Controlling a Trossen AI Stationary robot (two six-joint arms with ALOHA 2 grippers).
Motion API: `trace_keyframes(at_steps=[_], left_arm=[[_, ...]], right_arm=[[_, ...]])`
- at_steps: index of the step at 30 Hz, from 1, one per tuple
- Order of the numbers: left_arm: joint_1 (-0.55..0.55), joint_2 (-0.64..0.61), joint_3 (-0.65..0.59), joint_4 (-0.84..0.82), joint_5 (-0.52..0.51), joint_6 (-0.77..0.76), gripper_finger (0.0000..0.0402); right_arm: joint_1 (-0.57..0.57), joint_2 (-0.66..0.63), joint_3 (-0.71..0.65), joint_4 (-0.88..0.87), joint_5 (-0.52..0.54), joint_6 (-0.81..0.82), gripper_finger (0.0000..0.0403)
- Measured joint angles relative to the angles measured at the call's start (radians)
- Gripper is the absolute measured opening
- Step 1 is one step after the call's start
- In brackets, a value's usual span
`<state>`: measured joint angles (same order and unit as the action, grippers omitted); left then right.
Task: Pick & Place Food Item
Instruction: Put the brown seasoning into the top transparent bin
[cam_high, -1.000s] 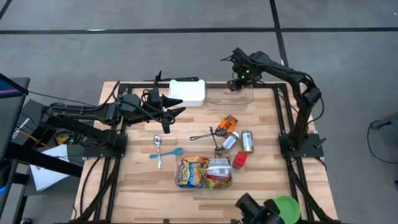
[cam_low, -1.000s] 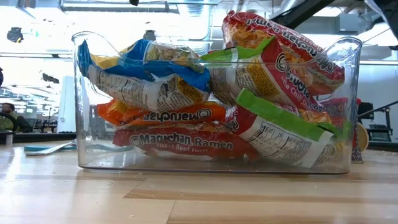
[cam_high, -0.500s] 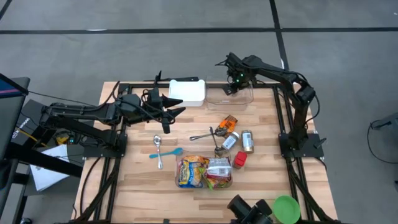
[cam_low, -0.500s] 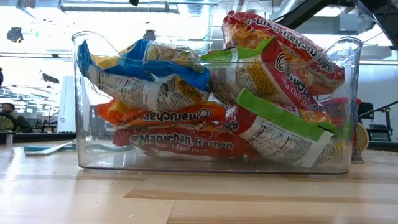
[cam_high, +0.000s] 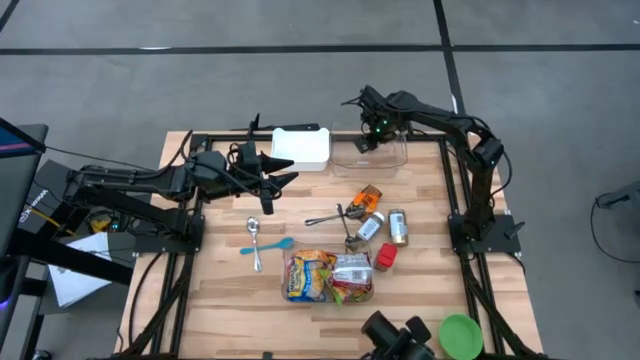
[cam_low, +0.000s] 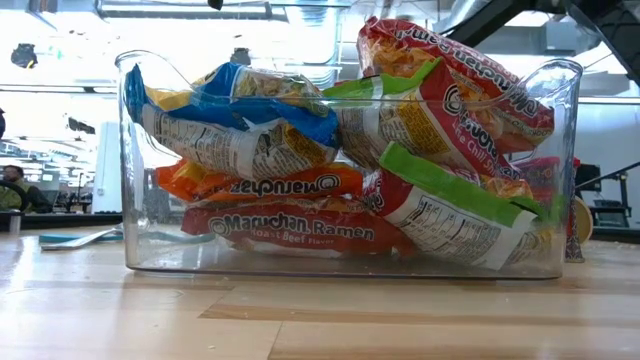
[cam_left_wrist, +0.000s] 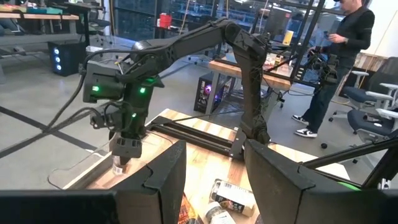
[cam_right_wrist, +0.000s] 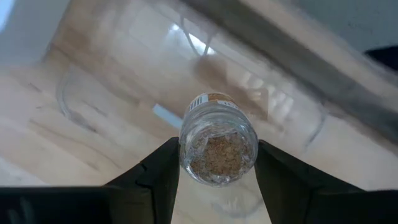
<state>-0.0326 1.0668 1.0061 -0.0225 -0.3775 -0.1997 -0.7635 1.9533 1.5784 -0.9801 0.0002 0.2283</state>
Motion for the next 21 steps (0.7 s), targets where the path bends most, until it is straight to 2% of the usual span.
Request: trace_keyframes(at_steps=[21], left_arm=[[0.0, 0.0, 0.0, 0.0, 0.0, -0.039, 0.0159]], right_arm=[[-0.029, 0.05, 0.006, 0.041, 0.0, 0.004, 0.018]])
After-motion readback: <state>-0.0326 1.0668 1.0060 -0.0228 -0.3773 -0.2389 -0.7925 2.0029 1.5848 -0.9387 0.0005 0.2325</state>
